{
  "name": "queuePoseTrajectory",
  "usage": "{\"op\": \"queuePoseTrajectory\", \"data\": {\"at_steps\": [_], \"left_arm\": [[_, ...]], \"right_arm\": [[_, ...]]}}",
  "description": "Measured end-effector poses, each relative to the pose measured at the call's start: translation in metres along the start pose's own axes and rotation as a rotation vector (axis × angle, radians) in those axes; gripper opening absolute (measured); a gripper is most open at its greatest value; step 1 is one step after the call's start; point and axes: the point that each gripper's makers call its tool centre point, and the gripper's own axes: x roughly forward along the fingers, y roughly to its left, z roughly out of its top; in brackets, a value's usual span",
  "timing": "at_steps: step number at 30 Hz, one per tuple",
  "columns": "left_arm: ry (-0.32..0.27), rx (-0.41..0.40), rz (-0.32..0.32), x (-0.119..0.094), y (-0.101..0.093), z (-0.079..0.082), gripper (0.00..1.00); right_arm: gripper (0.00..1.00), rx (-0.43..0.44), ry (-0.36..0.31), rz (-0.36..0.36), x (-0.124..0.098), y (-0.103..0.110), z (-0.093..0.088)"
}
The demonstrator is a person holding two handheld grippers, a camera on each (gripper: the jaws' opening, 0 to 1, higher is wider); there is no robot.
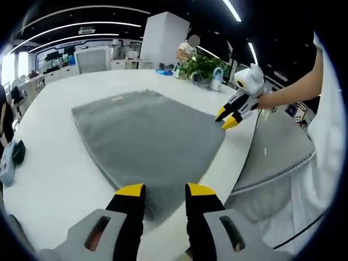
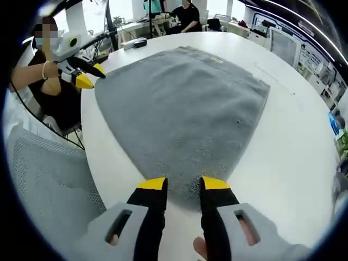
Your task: Fold the towel on the table until its edges align and the towel forms a compact rectangular stack.
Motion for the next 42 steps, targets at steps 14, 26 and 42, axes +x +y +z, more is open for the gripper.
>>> {"op": "queuePoseTrajectory", "data": {"at_steps": [14,26,42], "left_arm": [[0.072,0.066,0.004,0.007,0.003,-0.017,0.30],[0.105,0.158,0.002,0.013,0.005,-0.021,0.30],[0.123,0.252,0.004,0.011,0.005,-0.025,0.28]], "right_arm": [[0.23,-0.015,0.033,0.031,0.004,0.004,-0.008],[0.23,-0.016,0.036,0.033,0.002,0.004,-0.012],[0.21,-0.090,0.037,-0.011,0.000,0.002,-0.023]]}}
